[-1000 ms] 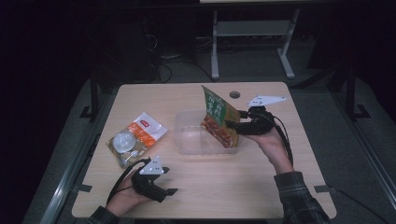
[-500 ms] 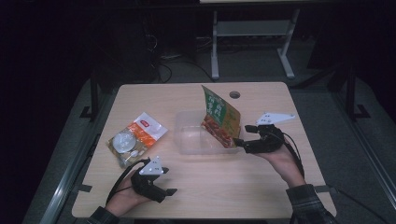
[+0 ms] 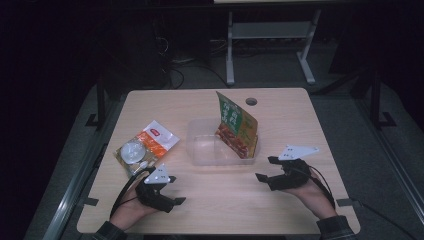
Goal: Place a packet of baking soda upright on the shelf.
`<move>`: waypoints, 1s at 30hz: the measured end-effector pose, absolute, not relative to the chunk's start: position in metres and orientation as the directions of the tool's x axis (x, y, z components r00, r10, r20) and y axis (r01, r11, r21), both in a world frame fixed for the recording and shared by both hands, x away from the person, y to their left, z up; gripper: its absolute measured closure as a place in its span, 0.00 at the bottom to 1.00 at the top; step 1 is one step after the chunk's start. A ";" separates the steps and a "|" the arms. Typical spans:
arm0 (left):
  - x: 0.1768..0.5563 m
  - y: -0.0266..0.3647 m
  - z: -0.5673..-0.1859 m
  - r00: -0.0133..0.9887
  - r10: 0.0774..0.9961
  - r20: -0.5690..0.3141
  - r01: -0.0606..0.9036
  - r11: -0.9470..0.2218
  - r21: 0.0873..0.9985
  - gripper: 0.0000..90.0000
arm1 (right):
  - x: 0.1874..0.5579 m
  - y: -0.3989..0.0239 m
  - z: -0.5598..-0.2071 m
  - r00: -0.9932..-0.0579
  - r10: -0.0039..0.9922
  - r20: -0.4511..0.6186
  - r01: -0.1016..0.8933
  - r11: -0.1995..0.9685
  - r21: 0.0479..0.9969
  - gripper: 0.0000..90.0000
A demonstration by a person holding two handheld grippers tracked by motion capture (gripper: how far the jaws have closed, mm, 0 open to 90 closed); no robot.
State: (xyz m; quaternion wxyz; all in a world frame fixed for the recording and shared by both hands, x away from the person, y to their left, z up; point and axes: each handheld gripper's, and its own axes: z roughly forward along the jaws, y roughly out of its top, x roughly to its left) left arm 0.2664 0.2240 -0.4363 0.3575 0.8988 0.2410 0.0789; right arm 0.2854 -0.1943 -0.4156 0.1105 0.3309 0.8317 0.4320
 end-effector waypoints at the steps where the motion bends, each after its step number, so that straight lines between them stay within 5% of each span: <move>1: 0.268 0.226 -0.435 0.868 0.495 -0.022 0.376 -0.628 0.681 0.23 | 0.282 -0.194 -0.418 -0.760 0.642 0.100 0.456 0.417 0.786 0.23; 30: 0.342 0.312 -0.398 0.679 0.734 0.005 0.516 -0.482 0.708 0.16 | 0.251 -0.195 -0.449 -0.791 0.601 0.113 0.465 0.472 0.748 0.20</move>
